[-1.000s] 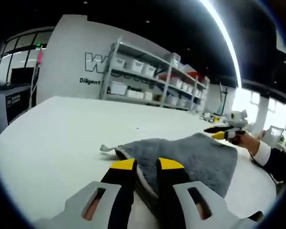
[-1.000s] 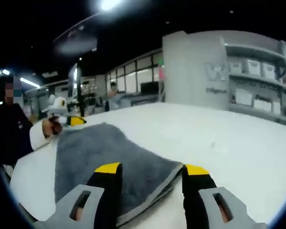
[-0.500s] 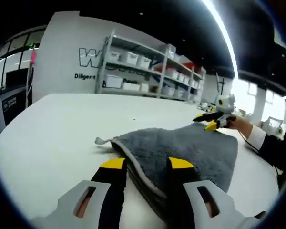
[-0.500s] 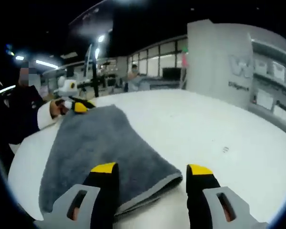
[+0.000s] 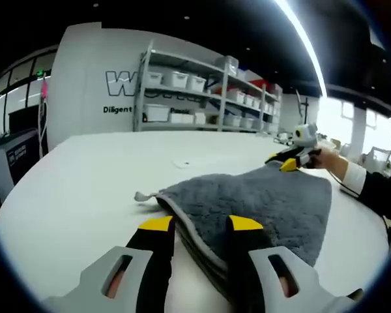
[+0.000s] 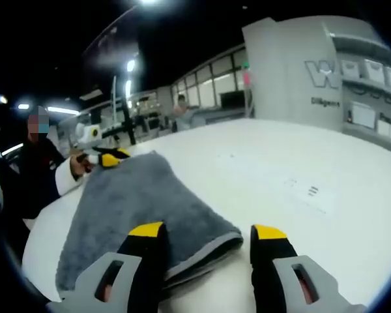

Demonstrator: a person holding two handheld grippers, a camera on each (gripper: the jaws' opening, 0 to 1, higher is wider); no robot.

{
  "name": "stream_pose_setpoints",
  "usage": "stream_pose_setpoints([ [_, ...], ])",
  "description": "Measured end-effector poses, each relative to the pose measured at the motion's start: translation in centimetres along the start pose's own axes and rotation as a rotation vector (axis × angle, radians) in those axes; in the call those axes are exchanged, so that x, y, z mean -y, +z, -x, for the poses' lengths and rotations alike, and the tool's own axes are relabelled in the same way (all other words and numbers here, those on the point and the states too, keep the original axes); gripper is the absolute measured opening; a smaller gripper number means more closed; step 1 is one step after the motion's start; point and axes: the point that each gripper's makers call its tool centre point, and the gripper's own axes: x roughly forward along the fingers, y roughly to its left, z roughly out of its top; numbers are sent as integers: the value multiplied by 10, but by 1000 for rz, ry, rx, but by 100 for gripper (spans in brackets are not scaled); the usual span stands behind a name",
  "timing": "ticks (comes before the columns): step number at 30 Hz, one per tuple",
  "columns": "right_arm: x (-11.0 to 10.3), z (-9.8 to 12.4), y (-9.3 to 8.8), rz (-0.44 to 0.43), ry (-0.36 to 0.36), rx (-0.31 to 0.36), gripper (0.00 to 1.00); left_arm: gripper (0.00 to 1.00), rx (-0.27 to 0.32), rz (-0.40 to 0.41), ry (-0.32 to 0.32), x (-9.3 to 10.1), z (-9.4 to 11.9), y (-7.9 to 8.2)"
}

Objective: Open the folded towel by lifting each exposed corner and separating the folded layers until the towel lies flat within the target outline without major curled edges

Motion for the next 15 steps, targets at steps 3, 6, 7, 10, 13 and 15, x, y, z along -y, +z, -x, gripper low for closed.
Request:
stream_pose_setpoints([
  [3, -1, 2, -1, -22, 2, 9, 46, 30, 3, -1, 0, -1, -1, 1],
  [6, -1, 2, -5, -49, 6, 0, 43, 30, 2, -7, 0, -2, -2, 1],
  [7, -1, 2, -6, -50, 7, -1, 43, 30, 2, -7, 0, -2, -2, 1],
  [10, -1, 3, -10, -63, 5, -6, 42, 30, 2, -8, 0, -2, -1, 2],
  [13, -8, 4, -7, -66, 31, 12, 25, 30, 5, -13, 0, 0, -1, 2],
  [15, -5, 4, -7, -54, 10, 7, 19, 30, 5, -15, -1, -1, -1, 3],
])
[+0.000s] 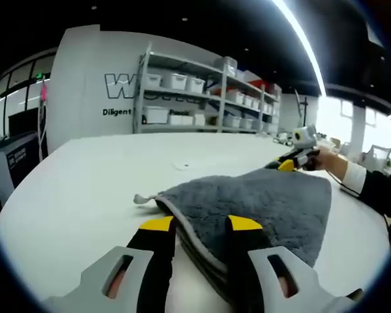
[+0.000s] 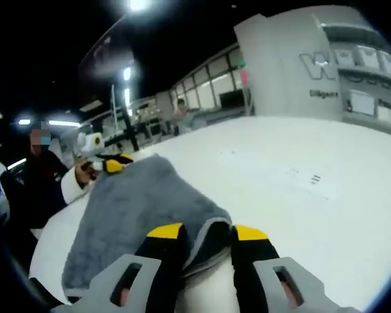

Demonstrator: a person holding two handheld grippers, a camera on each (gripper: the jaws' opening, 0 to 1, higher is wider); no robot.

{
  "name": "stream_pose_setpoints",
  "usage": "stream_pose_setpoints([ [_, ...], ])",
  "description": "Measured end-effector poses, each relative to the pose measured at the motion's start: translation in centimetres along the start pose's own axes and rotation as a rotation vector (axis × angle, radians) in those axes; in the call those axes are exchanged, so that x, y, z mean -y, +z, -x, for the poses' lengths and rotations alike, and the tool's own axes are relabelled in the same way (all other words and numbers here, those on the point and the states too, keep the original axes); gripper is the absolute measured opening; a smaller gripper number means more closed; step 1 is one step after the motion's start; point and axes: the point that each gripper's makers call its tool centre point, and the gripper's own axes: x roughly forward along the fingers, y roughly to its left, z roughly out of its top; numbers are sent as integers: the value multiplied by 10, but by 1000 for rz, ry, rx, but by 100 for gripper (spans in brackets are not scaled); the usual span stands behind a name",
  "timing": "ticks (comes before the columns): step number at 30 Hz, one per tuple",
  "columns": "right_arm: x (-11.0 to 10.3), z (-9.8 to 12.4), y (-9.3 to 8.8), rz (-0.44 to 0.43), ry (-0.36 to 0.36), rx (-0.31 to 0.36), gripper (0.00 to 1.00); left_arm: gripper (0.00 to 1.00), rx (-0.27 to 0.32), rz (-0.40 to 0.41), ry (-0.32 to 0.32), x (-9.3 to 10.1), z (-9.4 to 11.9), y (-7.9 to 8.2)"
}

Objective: Open the folded towel by lifting each exposed corner and separating the folded layers until the towel lies flat within the target outline without major curled edges

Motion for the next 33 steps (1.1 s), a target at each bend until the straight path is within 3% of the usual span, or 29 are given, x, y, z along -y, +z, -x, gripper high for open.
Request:
stream_pose_setpoints([
  [3, 7, 4, 2, -39, -29, -10, 9, 30, -1, -3, 1, 1, -1, -1],
  [8, 2, 10, 8, -91, -20, 21, 1, 29, -8, -18, 6, 3, 0, -3],
  [15, -4, 14, 19, -97, -20, 45, 0, 29, -1, -2, -3, 3, -1, -2],
  [22, -17, 26, 42, -123, 11, 103, 0, 31, 6, -10, -1, 2, -2, 0],
  [26, -39, 33, 56, -87, 24, 144, 0, 31, 7, -15, 1, 3, -1, 0],
  [33, -46, 36, 72, -27, -7, 147, 0, 32, 26, -9, -6, 7, 0, 3],
])
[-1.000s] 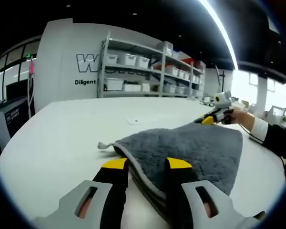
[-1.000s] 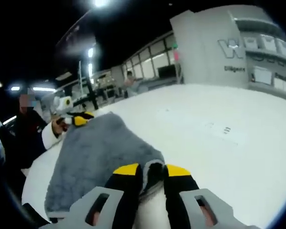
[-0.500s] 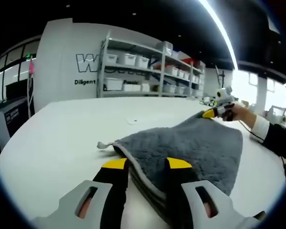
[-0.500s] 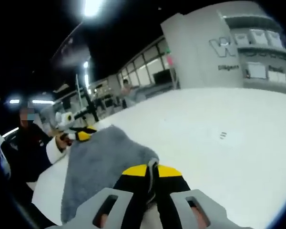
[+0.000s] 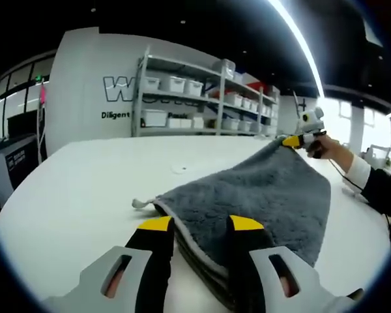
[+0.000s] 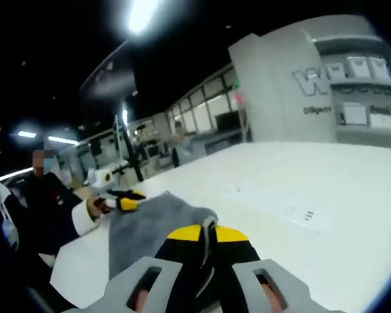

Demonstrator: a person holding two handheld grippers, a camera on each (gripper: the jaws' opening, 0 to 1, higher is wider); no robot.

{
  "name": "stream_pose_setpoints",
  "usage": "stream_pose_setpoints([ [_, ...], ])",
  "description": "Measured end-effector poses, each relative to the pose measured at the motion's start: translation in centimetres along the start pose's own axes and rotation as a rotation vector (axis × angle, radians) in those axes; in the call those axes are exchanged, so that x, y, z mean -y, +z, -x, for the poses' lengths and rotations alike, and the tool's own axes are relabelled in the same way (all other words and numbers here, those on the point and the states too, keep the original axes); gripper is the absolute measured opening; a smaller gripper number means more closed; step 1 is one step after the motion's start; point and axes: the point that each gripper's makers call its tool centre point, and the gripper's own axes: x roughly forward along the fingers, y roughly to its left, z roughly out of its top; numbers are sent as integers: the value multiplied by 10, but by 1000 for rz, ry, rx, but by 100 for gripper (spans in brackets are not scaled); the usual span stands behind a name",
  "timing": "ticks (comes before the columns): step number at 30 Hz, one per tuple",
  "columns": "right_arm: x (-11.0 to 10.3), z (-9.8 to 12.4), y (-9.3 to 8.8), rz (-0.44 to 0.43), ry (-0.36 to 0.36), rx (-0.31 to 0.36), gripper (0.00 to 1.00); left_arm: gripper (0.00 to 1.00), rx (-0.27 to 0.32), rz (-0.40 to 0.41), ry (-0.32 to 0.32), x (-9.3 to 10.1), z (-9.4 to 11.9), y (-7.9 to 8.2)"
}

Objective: Open the folded towel by lifting each exposed corner and separating the folded layers until the towel lies flat within the target outline without major curled edges

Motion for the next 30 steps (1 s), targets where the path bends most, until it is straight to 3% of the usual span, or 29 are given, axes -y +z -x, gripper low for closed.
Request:
stream_pose_setpoints([
  [4, 0, -2, 4, 29, -24, -29, 0, 32, 4, 0, 2, 1, 1, 1],
  [6, 6, -1, -2, 48, -83, -95, 0, 32, 11, -1, 9, 0, 1, 2],
  [8, 7, -2, -1, 87, -100, -111, 0, 32, 15, 0, 9, 0, 1, 2],
  [14, -13, -3, 19, 181, -87, -117, 0, 32, 43, -20, 23, 0, 2, 9],
  [20, -58, 3, 39, 282, -5, -83, 0, 33, 53, -28, 36, -4, 2, 11],
  [30, -97, 5, 49, 419, 53, -96, 0, 37, 52, -53, 44, -4, 1, 10],
])
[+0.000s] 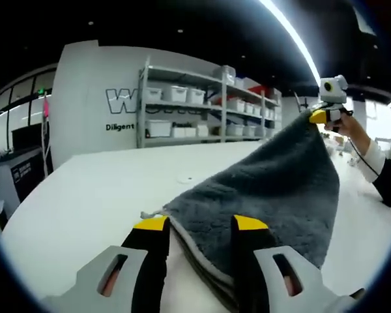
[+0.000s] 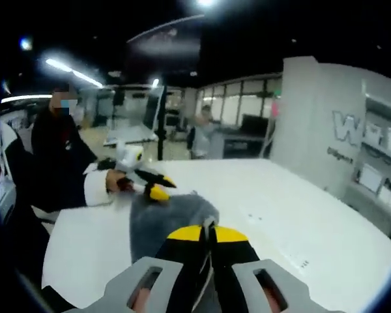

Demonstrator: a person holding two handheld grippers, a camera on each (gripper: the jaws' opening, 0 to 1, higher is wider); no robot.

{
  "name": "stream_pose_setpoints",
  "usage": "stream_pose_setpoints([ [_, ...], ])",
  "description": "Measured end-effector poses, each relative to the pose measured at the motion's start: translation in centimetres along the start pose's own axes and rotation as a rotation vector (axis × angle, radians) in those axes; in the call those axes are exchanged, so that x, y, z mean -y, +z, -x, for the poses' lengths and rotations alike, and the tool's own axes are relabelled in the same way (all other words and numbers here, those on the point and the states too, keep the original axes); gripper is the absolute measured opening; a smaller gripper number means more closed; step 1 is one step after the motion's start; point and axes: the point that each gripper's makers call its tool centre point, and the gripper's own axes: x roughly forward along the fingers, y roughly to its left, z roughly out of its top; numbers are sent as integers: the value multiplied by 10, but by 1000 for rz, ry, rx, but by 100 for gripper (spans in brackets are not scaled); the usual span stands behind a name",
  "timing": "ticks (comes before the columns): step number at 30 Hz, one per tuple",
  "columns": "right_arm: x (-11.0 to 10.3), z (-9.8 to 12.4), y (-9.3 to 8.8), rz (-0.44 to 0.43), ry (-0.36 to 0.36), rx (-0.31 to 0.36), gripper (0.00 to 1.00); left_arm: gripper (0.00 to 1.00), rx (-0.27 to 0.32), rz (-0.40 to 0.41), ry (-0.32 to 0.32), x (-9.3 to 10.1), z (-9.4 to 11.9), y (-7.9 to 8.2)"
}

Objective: Open the folded towel by lifting each exposed corner and separating the folded layers until the towel lies flat within the target outline without major curled edges

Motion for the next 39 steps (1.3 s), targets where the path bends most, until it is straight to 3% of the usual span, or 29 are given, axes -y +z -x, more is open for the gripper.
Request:
stream_pose_setpoints([
  [13, -41, 13, 40, 163, 62, 47, 0, 38, -11, -21, -5, 1, -3, -3],
  [20, -70, 18, 50, 282, 127, 65, 0, 40, -29, -31, -17, 3, -6, -7],
  [23, -76, 20, 54, 294, 148, 82, 0, 41, -26, -29, -18, 2, -6, -6],
  [28, -83, 21, 55, 344, 168, 79, 0, 55, 34, -97, -12, 5, -4, 7],
  [39, -108, 13, 56, 516, 177, 39, 0, 79, 139, -300, -90, 41, -4, 32],
])
